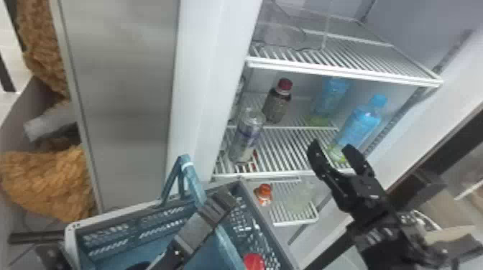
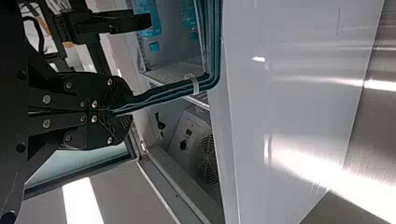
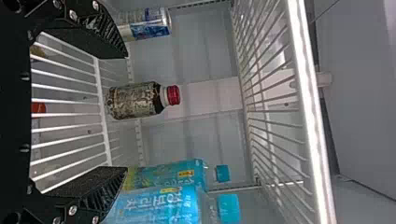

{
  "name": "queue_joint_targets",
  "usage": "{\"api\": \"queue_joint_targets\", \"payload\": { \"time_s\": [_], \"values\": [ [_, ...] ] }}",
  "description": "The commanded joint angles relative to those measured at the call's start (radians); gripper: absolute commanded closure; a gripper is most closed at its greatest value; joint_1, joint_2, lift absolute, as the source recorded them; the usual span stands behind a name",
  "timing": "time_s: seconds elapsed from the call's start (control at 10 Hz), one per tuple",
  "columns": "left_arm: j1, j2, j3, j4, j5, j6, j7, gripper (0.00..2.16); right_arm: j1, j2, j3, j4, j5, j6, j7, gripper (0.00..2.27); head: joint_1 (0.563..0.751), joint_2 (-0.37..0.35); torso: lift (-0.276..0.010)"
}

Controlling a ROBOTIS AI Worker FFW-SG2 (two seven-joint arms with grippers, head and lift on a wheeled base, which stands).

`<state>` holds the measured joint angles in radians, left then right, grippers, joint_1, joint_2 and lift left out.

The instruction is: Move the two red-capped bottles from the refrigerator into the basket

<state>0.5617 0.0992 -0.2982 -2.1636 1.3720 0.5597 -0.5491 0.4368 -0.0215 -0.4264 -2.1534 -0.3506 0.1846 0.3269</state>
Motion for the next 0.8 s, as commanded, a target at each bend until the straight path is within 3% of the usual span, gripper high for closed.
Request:
{"api": "queue_joint_targets", "payload": {
  "time_s": [0.0, 0.7],
  "values": [
    [-0.002, 0.002, -0.005, 0.003, 0.002, 0.000, 0.000, 1.20, -0.052, -0.002, 0.018, 0.054, 0.012, -0.008, -0.003, 0.16, 0.695, -0.350, 0.000],
    [-0.010, 0.007, -0.011, 0.010, 0.012, -0.008, 0.000, 1.20, -0.275, -0.043, 0.111, 0.265, 0.059, -0.013, -0.055, 0.15, 0.695, -0.350, 0.000]
  ]
}}
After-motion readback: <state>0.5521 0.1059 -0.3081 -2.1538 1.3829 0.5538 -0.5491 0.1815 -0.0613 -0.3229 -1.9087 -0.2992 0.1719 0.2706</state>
